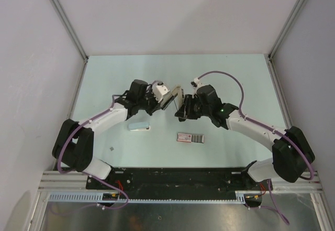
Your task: Unload the staples from the stapler
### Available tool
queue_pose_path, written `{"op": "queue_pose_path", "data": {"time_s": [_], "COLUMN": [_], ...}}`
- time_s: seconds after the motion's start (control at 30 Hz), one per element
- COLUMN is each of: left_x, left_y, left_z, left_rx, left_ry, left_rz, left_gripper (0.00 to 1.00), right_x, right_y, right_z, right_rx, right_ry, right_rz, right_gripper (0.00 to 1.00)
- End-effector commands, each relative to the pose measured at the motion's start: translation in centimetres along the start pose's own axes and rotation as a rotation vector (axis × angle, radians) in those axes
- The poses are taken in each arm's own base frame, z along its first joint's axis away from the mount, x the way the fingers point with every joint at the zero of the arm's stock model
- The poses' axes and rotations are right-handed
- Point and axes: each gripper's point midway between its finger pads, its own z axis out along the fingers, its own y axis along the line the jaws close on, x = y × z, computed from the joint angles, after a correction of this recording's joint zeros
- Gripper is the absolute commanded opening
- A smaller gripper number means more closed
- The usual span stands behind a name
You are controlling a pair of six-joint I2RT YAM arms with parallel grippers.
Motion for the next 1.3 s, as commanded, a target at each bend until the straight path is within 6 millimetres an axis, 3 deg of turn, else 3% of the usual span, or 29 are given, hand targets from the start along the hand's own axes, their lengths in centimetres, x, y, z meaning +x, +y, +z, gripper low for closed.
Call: {"op": "queue_pose_path", "data": {"time_s": [0.0,0.3,0.53,0.7,1.07,1.27], "left_x": [0.1,1.6,3.1,2.8,0.4,-0.3], "left_y": [4.0,6.0,6.0,6.0,4.6,4.4], "left_z": [-1.1,-0.9,-0.3,-0.2,-0.3,-0.1], "left_rx": [-0.223,-0.415,-0.48,-0.545,-0.671,-0.685], "left_ry": [0.047,0.125,0.186,0.181,0.086,0.066], "left_rz": [0.214,0.478,0.614,0.692,0.938,0.93], "left_gripper": [0.0,0.0,0.0,0.0,0.0,0.0], "right_x": [-0.8,-1.3,-0.3,-0.1,-1.7,-1.9], "right_y": [-4.2,-7.3,-8.0,-8.6,-8.3,-8.4], "right_z": [-0.4,-1.8,-1.8,-1.9,-2.3,-2.8], "right_rx": [0.119,0.141,0.121,0.138,0.139,0.145], "right_ry": [-0.015,-0.035,-0.024,-0.032,-0.099,-0.112], "right_rz": [-0.12,-0.14,-0.141,-0.152,-0.162,-0.156], "right_gripper": [0.0,0.0,0.0,0.0,0.0,0.0]}}
